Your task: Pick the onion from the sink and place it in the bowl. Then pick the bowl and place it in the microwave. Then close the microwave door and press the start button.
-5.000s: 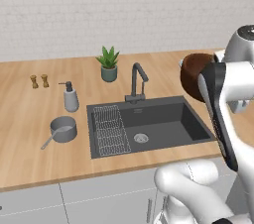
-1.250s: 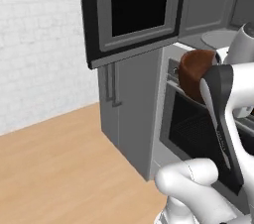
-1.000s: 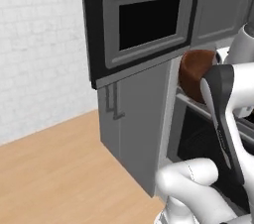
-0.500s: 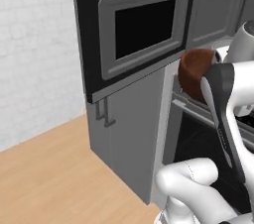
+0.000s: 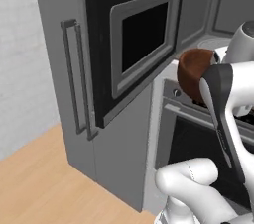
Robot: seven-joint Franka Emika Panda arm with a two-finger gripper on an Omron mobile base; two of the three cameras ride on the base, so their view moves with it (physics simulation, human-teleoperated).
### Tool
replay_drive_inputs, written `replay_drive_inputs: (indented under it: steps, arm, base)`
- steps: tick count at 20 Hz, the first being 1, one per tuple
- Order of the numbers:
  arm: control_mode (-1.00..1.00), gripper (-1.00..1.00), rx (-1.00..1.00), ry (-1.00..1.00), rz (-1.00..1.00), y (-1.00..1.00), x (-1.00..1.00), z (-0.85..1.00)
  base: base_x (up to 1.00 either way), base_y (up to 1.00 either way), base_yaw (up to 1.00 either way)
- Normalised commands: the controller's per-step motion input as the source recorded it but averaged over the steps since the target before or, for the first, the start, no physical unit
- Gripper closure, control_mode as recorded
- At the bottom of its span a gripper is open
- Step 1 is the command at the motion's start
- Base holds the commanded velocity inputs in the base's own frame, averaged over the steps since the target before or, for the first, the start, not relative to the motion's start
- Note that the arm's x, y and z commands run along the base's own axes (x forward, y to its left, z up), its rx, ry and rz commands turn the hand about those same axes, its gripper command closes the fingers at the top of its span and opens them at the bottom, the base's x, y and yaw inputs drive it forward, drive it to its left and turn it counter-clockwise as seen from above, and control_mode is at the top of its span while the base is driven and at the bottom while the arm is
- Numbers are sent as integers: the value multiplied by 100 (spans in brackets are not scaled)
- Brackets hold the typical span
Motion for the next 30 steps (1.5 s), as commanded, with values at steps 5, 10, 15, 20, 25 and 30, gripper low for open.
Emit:
replay_drive_inputs:
  steps: [5,10,15,20,25,30]
  arm:
    - [100,100,0,0,0,0,0,0]
    - [100,100,0,0,0,0,0,0]
    - [100,100,0,0,0,0,0,0]
    - [100,100,0,0,0,0,0,0]
    - [100,100,0,0,0,0,0,0]
    - [100,100,0,0,0,0,0,0]
  base:
    - [8,-23,-47]
    - [-18,-47,-26]
    - [-19,-48,-15]
    - [0,-59,0]
    - [-6,-61,-22]
    - [-1,-53,-34]
